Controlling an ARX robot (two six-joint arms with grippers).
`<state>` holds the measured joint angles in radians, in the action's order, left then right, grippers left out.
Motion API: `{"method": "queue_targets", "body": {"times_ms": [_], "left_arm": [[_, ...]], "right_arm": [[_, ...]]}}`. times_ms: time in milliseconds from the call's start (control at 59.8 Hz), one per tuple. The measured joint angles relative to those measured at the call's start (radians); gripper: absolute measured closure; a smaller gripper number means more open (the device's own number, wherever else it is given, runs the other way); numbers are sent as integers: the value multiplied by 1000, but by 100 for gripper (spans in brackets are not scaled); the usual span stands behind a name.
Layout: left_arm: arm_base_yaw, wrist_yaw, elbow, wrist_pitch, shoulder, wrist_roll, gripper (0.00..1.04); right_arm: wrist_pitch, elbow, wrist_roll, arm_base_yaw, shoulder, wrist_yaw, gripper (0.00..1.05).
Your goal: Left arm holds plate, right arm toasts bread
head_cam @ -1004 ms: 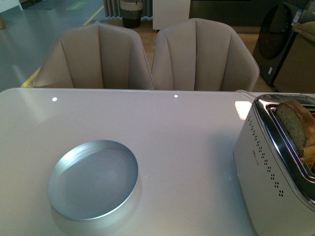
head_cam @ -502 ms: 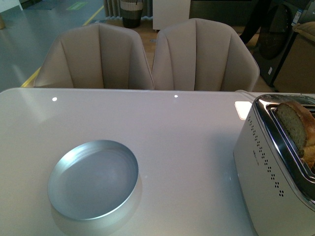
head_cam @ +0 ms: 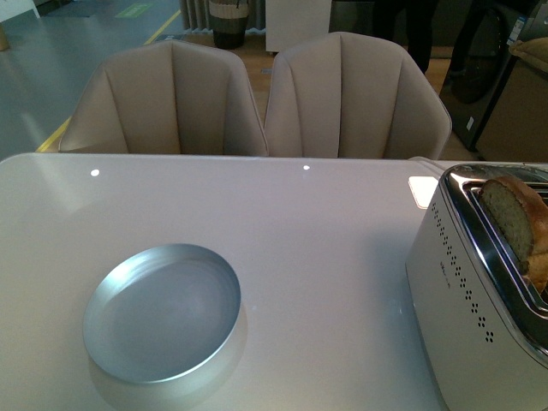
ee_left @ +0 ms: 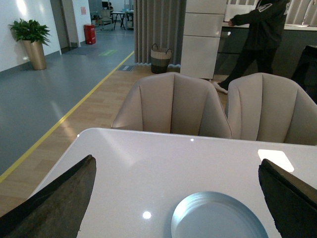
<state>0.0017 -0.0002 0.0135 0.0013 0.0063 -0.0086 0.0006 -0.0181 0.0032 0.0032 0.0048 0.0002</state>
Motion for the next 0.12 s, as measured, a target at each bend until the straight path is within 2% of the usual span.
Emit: {"method": "queue_targets", "body": {"times_ms": [117], "left_arm": [[0,0,0,0,0,0,7]], "right_arm": [[0,0,0,0,0,0,9]]}}
